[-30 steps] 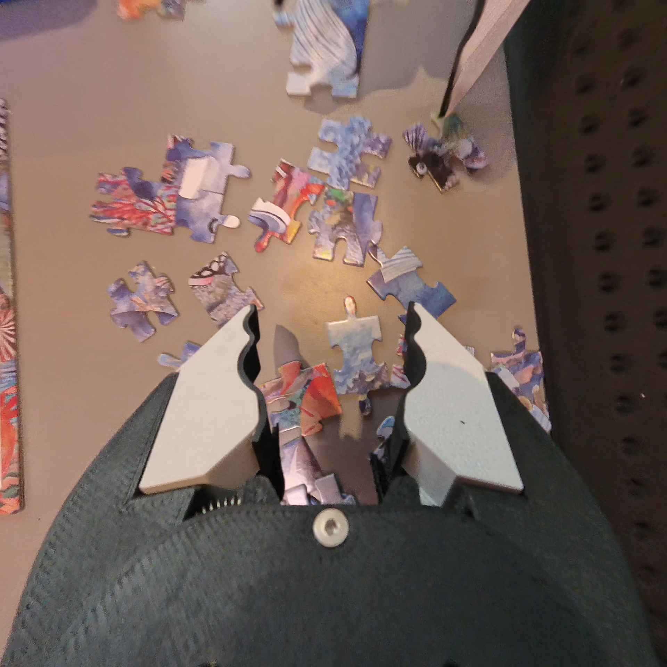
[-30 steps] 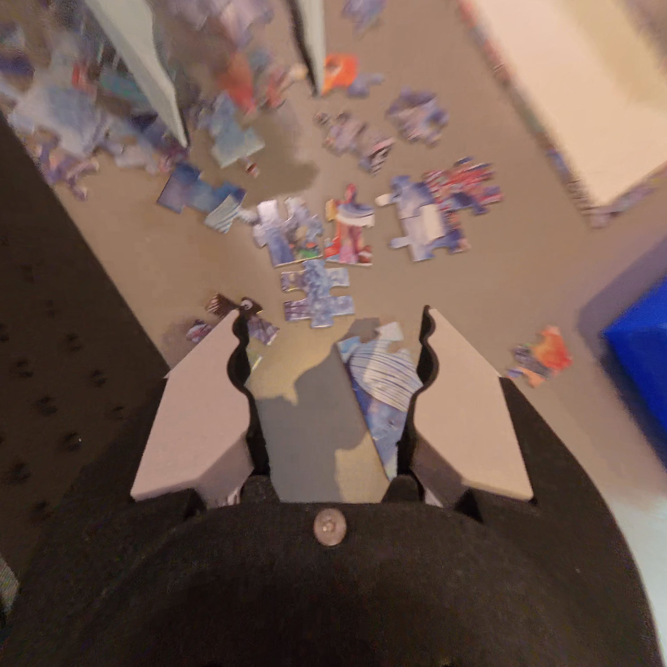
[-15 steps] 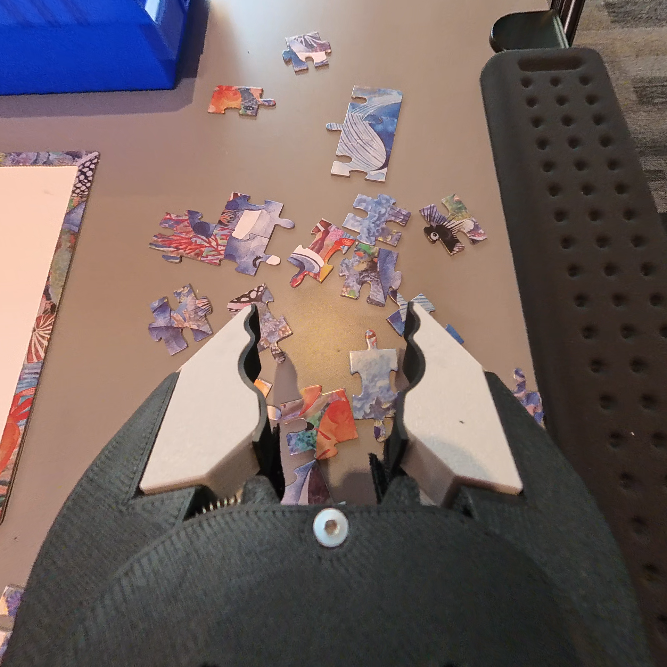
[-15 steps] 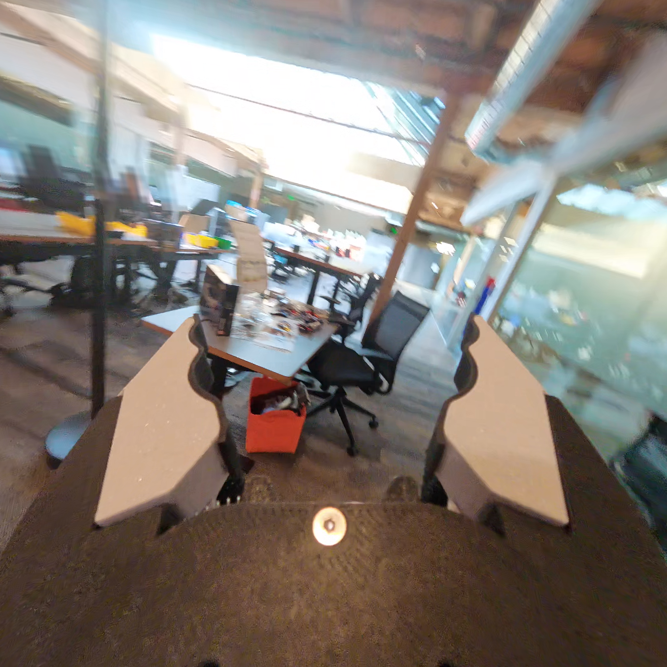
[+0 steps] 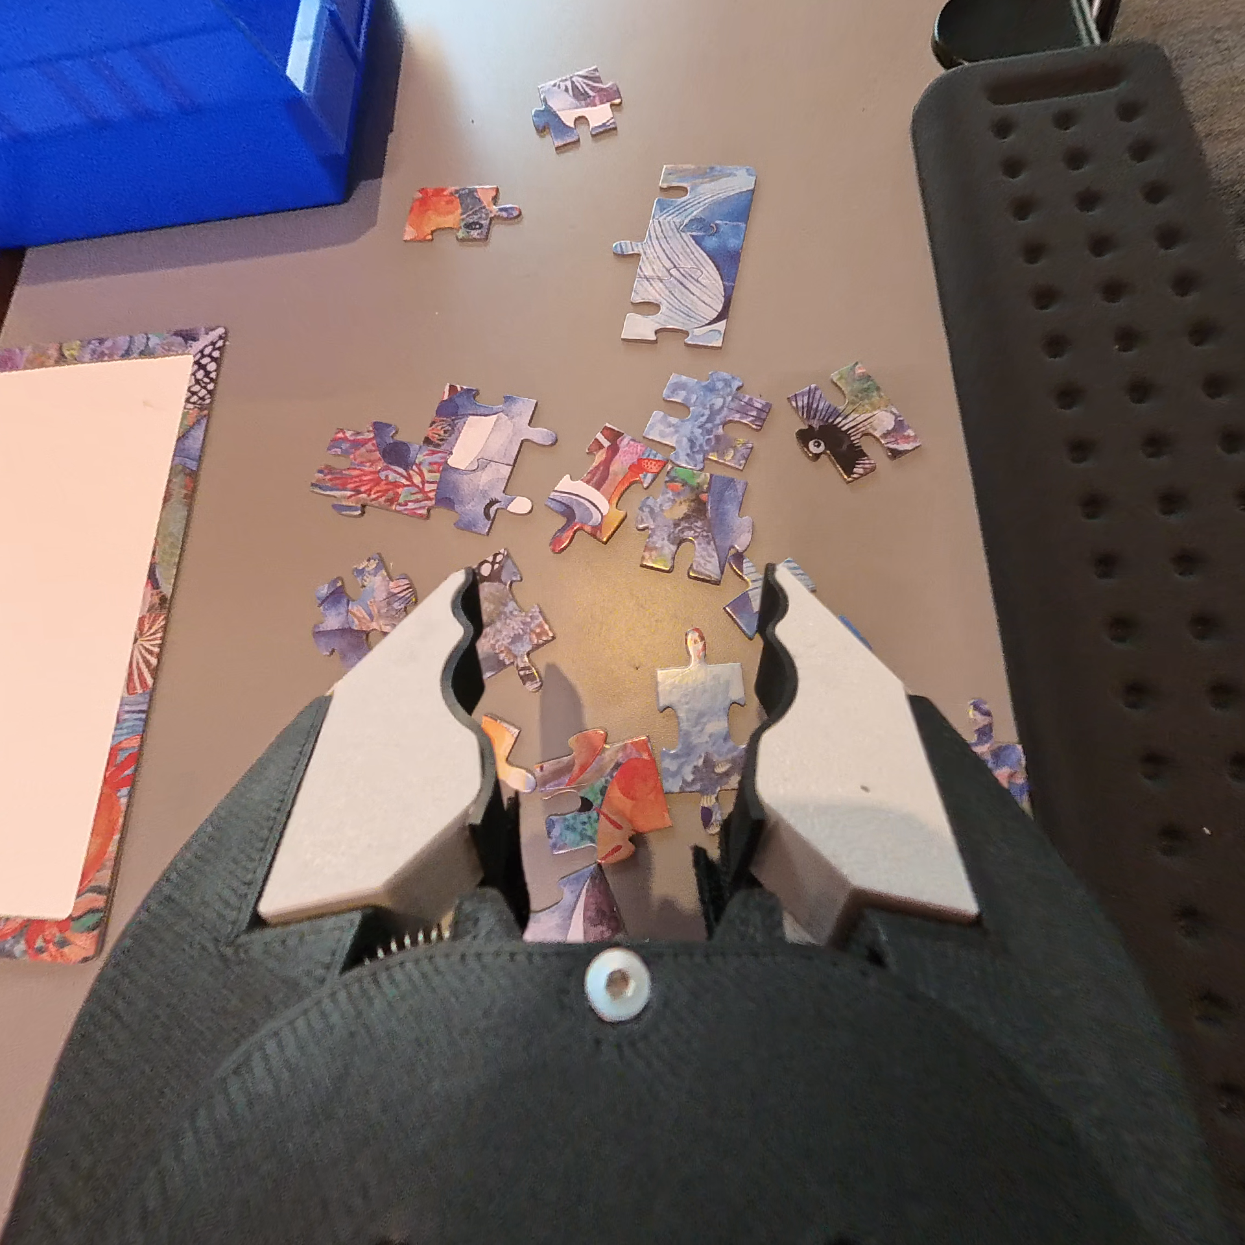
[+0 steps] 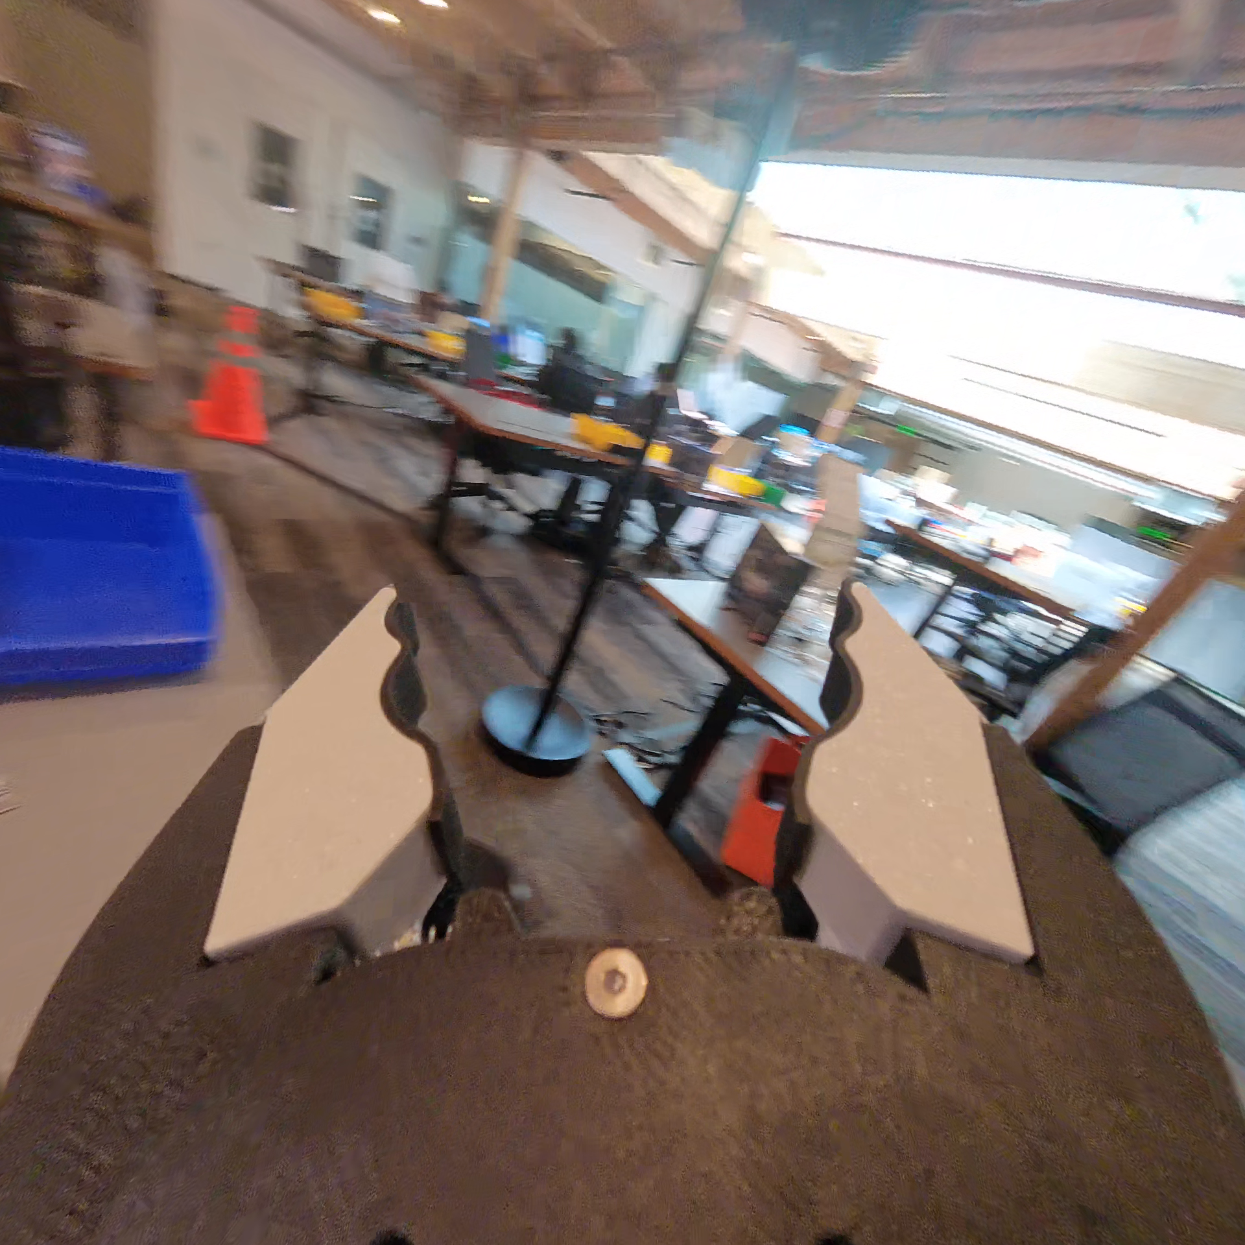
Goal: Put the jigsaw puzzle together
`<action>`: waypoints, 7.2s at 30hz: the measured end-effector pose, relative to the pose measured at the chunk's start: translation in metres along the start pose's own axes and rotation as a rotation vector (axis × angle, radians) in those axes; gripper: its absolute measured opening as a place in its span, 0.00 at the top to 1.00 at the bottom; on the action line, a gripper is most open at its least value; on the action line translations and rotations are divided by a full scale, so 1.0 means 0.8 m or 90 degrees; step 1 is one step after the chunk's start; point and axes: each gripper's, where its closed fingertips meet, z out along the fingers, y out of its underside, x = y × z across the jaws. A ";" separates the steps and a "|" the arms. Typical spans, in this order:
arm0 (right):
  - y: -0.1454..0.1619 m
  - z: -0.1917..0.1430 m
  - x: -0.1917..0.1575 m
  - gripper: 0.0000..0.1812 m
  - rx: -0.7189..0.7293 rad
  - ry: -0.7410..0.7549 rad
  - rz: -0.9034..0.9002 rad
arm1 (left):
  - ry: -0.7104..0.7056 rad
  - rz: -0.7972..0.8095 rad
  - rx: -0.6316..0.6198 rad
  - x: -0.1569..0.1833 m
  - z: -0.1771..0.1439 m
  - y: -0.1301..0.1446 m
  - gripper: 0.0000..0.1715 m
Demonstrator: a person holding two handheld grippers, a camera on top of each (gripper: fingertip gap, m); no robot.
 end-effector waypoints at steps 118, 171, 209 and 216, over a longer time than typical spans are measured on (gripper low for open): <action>0.131 -0.256 -0.856 0.25 -0.052 -1.258 -0.432 | -0.104 -0.176 -0.190 0.020 -0.106 0.212 0.14; 0.112 -0.143 -0.840 0.50 -0.086 -1.195 -0.373 | -0.106 -0.189 -0.150 -0.025 -0.105 0.169 0.21; 0.076 -0.188 -0.857 0.67 0.009 -1.272 -0.208 | -0.067 -0.159 -0.148 0.028 -0.119 0.212 0.79; 0.080 -0.187 -0.854 0.67 0.010 -1.272 -0.212 | -0.030 -0.100 -0.107 0.036 -0.118 0.185 0.91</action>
